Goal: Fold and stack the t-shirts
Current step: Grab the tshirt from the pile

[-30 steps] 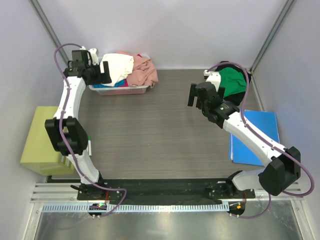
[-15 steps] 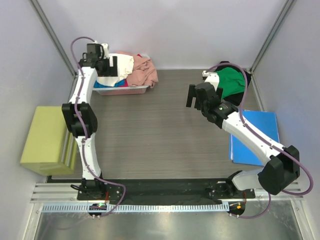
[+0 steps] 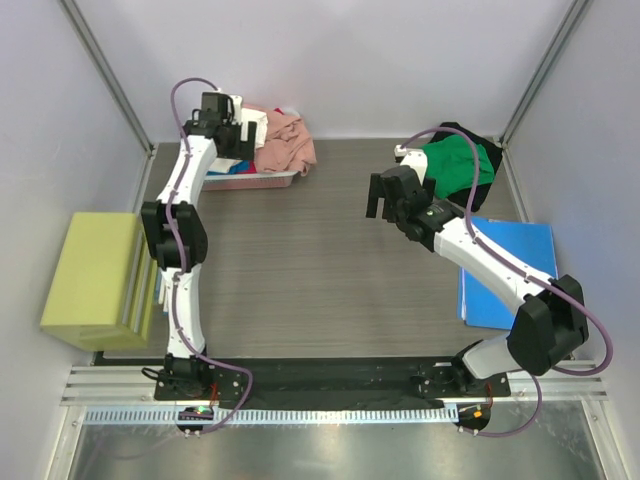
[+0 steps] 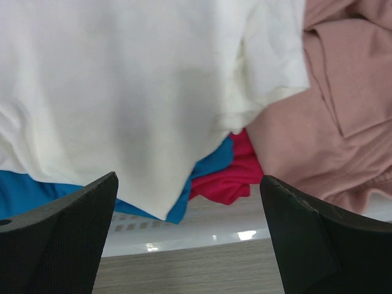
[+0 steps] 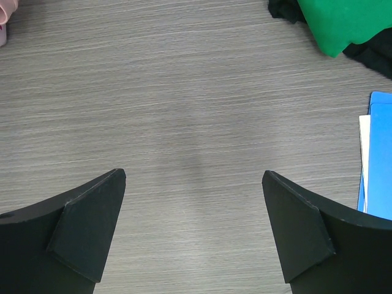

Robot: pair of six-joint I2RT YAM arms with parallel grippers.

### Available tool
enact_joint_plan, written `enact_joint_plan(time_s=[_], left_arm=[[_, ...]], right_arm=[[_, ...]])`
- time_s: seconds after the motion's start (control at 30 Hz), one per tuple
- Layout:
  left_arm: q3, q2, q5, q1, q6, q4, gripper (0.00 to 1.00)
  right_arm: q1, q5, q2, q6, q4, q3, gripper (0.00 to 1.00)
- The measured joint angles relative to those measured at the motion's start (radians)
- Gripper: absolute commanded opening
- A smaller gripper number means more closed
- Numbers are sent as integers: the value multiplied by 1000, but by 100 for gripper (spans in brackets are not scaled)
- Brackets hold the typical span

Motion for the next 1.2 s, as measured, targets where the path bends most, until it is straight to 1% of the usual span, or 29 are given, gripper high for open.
enact_joint_plan(time_s=[0.13, 0.2, 0.23, 0.4, 0.47, 0.53, 0.57, 0.6, 0.67, 0.7, 0.8, 0.93, 1.03, 1.07, 1.2], left_arm=[[31, 24, -1, 40, -21, 1, 98], [34, 30, -8, 53, -21, 5, 95], [34, 33, -13, 55, -21, 4, 91], [65, 77, -34, 40, -20, 4, 89], [69, 93, -42, 35, -20, 4, 86], [69, 107, -51, 32, -19, 4, 74], [69, 113, -55, 30, -15, 4, 67], [69, 115, -58, 29, -17, 4, 51], [69, 115, -68, 30, -17, 4, 36], [72, 115, -71, 30, -17, 4, 25], [73, 114, -71, 31, -17, 4, 12], [64, 105, -71, 30, -16, 4, 4], [55, 88, -69, 31, -16, 3, 2], [51, 79, -68, 31, -13, 2, 0], [34, 28, -67, 32, 0, -17, 0]], right_arm=[[0, -2, 0, 0, 1, 0, 100], [0, -3, 0, 0, 1, 0, 100], [0, -3, 0, 0, 1, 0, 100], [0, -11, -1, 0, 1, 0, 100], [0, -13, -2, 0, 1, 0, 99], [0, -16, -5, 0, 1, 0, 97], [0, -18, -7, 0, 1, 0, 94], [0, -19, -9, 0, 2, 0, 92], [0, -23, -9, -1, 3, 0, 89], [0, -26, -9, -1, 3, 0, 89], [0, -37, -9, 0, 3, 0, 88], [2, -48, -9, 0, 3, 0, 88], [5, -51, -9, -1, 3, 1, 88], [6, -53, -9, -3, 3, 1, 88], [10, -56, -9, -5, 3, 6, 88]])
